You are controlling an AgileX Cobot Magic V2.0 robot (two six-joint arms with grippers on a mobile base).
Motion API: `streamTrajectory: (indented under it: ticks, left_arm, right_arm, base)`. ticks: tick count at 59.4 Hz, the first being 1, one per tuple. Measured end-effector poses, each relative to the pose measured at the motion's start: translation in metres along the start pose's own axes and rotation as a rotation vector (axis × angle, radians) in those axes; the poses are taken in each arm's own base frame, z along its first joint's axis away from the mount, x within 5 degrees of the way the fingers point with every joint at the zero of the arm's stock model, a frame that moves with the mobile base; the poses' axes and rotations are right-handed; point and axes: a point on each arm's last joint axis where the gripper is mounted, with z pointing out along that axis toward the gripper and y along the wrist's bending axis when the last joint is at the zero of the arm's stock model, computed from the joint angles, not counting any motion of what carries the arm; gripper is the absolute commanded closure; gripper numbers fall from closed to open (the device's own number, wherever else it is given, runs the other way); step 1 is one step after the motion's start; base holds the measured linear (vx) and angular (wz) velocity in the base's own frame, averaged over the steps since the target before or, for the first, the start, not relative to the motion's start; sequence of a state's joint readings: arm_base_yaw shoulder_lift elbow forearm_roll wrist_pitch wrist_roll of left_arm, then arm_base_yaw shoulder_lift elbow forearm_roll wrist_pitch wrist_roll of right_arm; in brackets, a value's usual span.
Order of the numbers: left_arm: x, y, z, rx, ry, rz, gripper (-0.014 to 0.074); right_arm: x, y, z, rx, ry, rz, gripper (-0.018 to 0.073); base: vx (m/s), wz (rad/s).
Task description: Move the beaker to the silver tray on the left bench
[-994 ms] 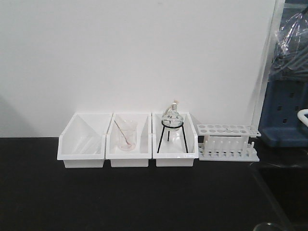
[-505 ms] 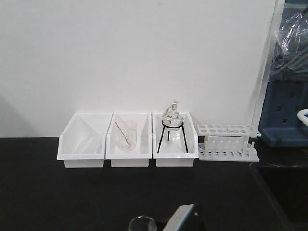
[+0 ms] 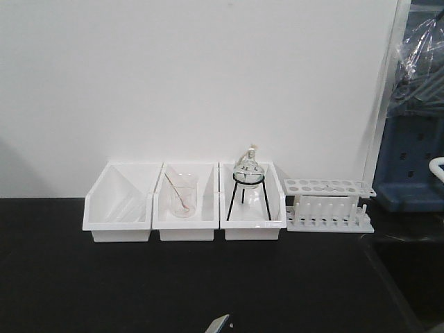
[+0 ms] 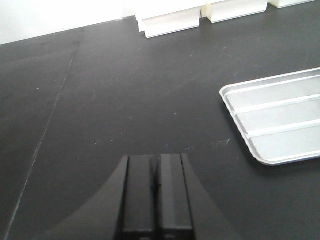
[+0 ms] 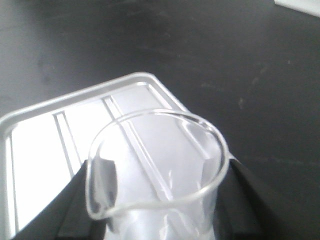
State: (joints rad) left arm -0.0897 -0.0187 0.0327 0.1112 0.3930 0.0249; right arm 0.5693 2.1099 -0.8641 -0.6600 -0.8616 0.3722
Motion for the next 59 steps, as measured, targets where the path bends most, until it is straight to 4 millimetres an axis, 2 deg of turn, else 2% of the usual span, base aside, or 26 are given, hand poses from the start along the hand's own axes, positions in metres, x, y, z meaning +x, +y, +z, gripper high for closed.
streamTrajectory:
  ticks: [8, 18, 23, 38, 43, 49, 54, 59]
  left_arm:
    - [0.000, 0.000, 0.000, 0.000, 0.000, 0.000, 0.0595]
    - [0.000, 0.000, 0.000, 0.000, 0.000, 0.000, 0.0595]
    - [0.000, 0.000, 0.000, 0.000, 0.000, 0.000, 0.0595]
    - [0.000, 0.000, 0.000, 0.000, 0.000, 0.000, 0.0595]
    - [0.000, 0.000, 0.000, 0.000, 0.000, 0.000, 0.0595]
    - [0.000, 0.000, 0.000, 0.000, 0.000, 0.000, 0.0595]
    - [0.000, 0.000, 0.000, 0.000, 0.000, 0.000, 0.0595]
    - [0.000, 0.000, 0.000, 0.000, 0.000, 0.000, 0.0595]
  right_arm:
    - [0.008, -0.002, 0.002, 0.016, 0.019, 0.018, 0.0542]
    - [0.008, -0.002, 0.002, 0.019, 0.022, 0.021, 0.0442]
    - [0.008, -0.002, 0.002, 0.019, 0.022, 0.021, 0.0361]
    - [0.008, -0.002, 0.002, 0.019, 0.022, 0.021, 0.0000]
    - [0.008, -0.002, 0.002, 0.019, 0.022, 0.022, -0.0085]
    - [0.008, -0.002, 0.002, 0.019, 0.021, 0.022, -0.0143]
    - [0.003, -0.002, 0.001, 0.021, 0.012, 0.016, -0.0149]
    - [-0.009, -0.001, -0.003, 0.026, -0.014, 0.000, -0.0141]
  base:
    - [0.00, 0.00]
    - [0.00, 0.00]
    - [0.00, 0.00]
    - [0.00, 0.00]
    - [0.00, 0.00]
    - [0.00, 0.00]
    - [0.00, 0.00]
    - [0.00, 0.00]
